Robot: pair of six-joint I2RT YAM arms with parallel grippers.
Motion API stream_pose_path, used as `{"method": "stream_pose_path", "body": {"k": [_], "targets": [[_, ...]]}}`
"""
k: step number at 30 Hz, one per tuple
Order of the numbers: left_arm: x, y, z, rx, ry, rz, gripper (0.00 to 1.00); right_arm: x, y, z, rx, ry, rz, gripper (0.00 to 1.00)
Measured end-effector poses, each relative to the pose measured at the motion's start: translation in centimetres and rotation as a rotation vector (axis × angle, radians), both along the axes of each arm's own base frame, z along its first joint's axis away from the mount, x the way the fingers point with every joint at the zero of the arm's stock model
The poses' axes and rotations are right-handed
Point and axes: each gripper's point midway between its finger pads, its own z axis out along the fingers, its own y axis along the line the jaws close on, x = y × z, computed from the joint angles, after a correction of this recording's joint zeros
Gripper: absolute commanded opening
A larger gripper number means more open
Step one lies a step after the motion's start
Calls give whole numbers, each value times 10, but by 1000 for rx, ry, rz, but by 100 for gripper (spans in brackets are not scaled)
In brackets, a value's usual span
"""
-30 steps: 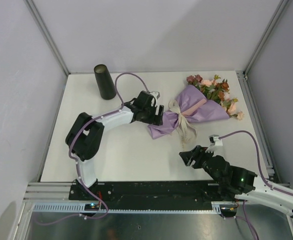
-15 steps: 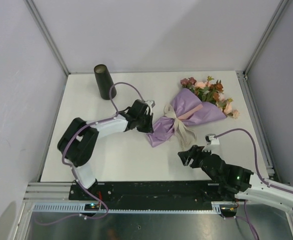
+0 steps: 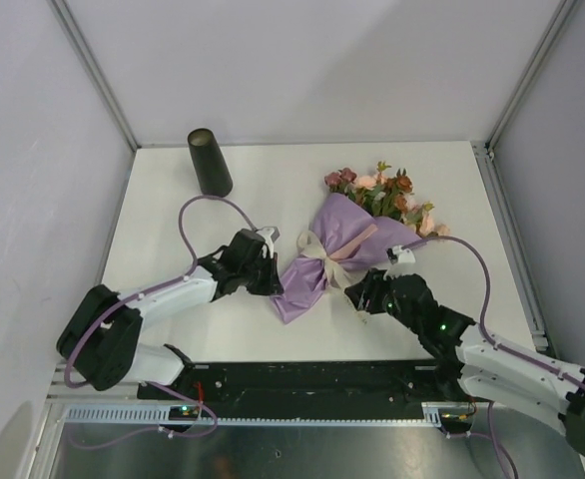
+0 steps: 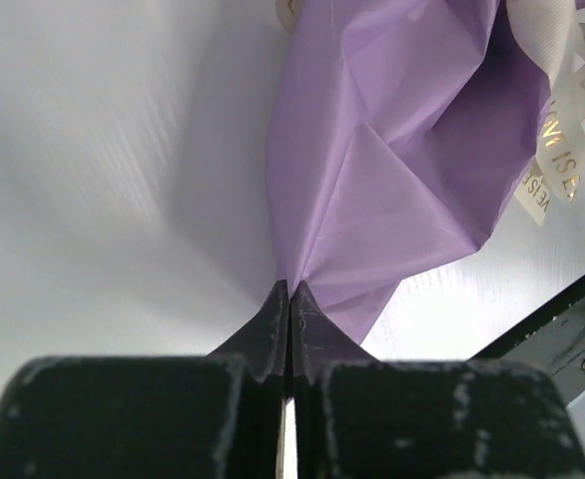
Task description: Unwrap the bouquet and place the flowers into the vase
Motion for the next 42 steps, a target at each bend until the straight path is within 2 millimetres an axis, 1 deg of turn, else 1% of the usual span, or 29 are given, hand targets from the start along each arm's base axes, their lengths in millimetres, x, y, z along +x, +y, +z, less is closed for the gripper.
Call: {"method": "stream_pose_path", "body": {"k": [2, 5, 10, 13, 16, 22, 31, 35, 37, 42], "targets": [[-6, 4, -3, -1, 11, 10, 0, 5, 5, -2, 16, 14, 50, 50], [-13, 9, -5, -4, 18, 17, 0, 4, 18, 0, 30, 14, 150, 50], [-17, 11, 1, -23, 4, 30, 0, 3, 40, 9, 42, -32, 285, 53], [-17, 11, 4, -29, -2, 31, 0, 5, 49, 5, 21, -41, 335, 54], [-17, 11, 5, -31, -4, 31, 0, 10, 53, -2, -8, -43, 360, 55], [-18, 11, 6, -35, -2, 35, 0, 20, 54, -24, -69, -28, 382, 54], [-19, 12, 7, -33, 0, 39, 0, 27, 56, -51, -130, -4, 393, 52], [-19, 12, 7, -34, 3, 43, 0, 31, 57, -59, -158, -6, 386, 51], [-18, 12, 7, -32, 3, 48, 0, 32, 59, -63, -174, -7, 386, 46], [-17, 14, 6, -26, 2, 61, 0, 30, 63, -65, -206, -33, 386, 16]]}}
